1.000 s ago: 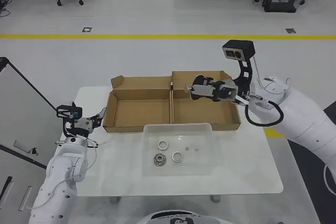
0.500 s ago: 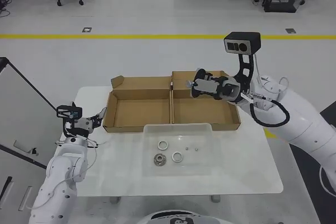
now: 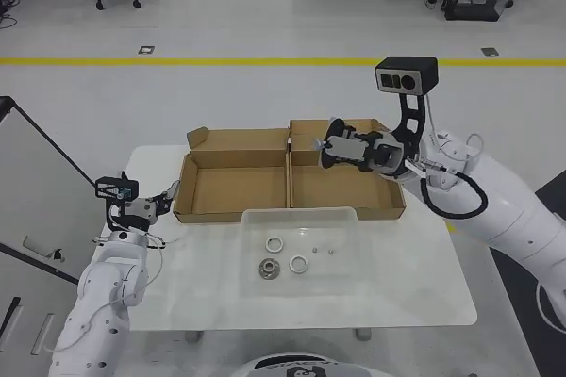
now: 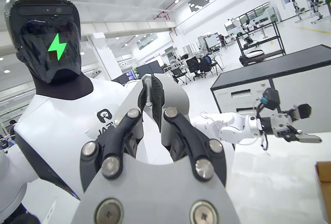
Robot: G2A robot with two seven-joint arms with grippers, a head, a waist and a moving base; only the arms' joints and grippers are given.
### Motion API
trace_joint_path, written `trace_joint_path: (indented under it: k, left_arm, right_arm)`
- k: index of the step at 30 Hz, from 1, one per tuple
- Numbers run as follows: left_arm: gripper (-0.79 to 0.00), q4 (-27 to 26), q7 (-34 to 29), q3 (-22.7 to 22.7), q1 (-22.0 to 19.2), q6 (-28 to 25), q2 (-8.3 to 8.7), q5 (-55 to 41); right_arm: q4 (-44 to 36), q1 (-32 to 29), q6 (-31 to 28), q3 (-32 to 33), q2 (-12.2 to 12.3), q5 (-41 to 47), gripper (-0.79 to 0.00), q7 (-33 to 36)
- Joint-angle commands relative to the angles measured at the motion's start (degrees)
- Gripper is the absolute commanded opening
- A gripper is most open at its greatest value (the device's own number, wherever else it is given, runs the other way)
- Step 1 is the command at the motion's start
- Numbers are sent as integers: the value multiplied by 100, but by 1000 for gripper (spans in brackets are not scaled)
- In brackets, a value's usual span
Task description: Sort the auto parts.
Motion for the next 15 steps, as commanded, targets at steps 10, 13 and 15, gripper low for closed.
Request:
trace_joint_path:
  k: [10, 13, 15]
  left_arm:
    - [0, 0, 0, 0, 0, 0, 0, 0]
    - [0, 0, 0, 0, 0, 0, 0, 0]
    - [0, 0, 0, 0, 0, 0, 0, 0]
  right_arm:
    - [-659, -368, 105, 557, -262, 928, -785, 275]
    - [-803, -415, 194, 728, -355, 1170, -785, 364]
    - [-901, -453, 254, 852, -428, 1364, -785, 424]
